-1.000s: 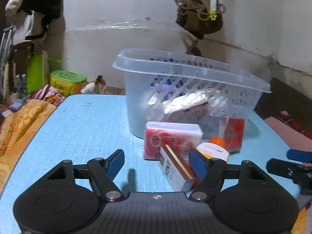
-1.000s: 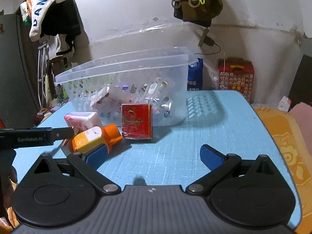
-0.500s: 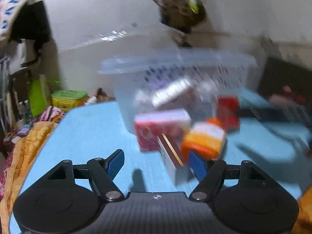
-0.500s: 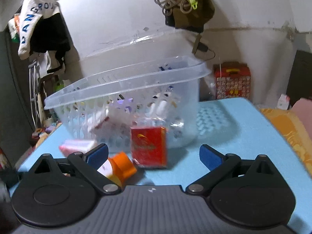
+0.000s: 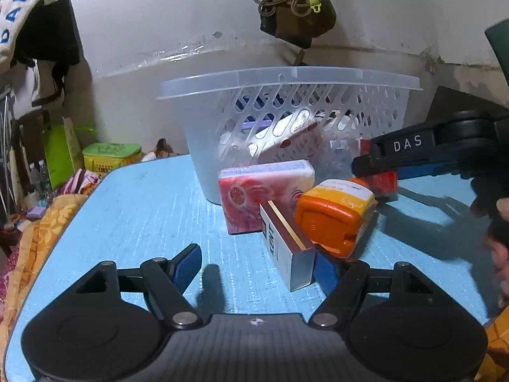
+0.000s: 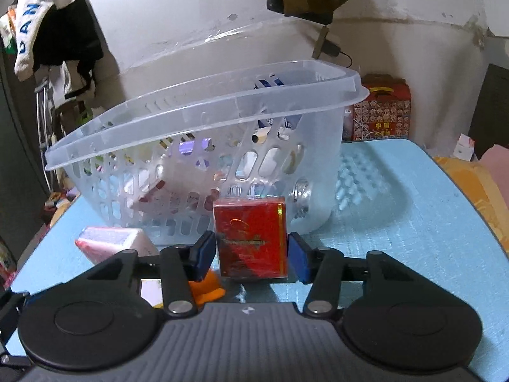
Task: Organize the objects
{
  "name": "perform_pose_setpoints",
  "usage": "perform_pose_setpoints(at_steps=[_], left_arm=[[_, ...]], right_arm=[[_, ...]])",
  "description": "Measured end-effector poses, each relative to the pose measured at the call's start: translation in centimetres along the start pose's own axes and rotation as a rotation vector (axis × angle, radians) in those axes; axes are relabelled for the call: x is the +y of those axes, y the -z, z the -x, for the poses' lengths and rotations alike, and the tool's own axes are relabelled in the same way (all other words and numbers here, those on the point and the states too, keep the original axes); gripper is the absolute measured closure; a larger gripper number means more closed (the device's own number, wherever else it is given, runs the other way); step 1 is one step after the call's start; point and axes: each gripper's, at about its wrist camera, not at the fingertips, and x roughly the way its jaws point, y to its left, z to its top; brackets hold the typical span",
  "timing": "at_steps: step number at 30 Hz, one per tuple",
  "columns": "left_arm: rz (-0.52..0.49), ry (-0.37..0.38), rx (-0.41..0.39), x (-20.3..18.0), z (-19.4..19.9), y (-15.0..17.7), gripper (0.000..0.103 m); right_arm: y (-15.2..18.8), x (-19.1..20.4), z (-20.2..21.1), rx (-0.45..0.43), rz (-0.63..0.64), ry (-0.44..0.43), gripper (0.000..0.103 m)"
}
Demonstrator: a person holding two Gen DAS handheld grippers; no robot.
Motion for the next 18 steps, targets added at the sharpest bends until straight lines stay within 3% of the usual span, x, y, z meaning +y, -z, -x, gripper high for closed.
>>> perform_pose_setpoints(at_steps=[12,14,16,18], left_arm=[[0.001,-0.031,0.004,-0.2,-0.8,-0.1,0.026],[-0.010,-0.032,-0.005,-0.5,-1.0,-0.2,0.036],[-0.010,0.000,0.001,-0.5,-1.2,-0.4,0.070],[0.001,0.032,0.004,-0.3,-1.1,-0.4,0.082]], right_arm=[[0.7,-1.3,1.8,0.014,0.047,0.030,0.050],[0.5,-1.2,1.8,0.016,0.046,0.029,0.050],[0.4,-1.2,1.8,0.018,0.053,0.028,0.050],[0.3,-1.2,2.0,0.018,0.062,0.028,0.050]])
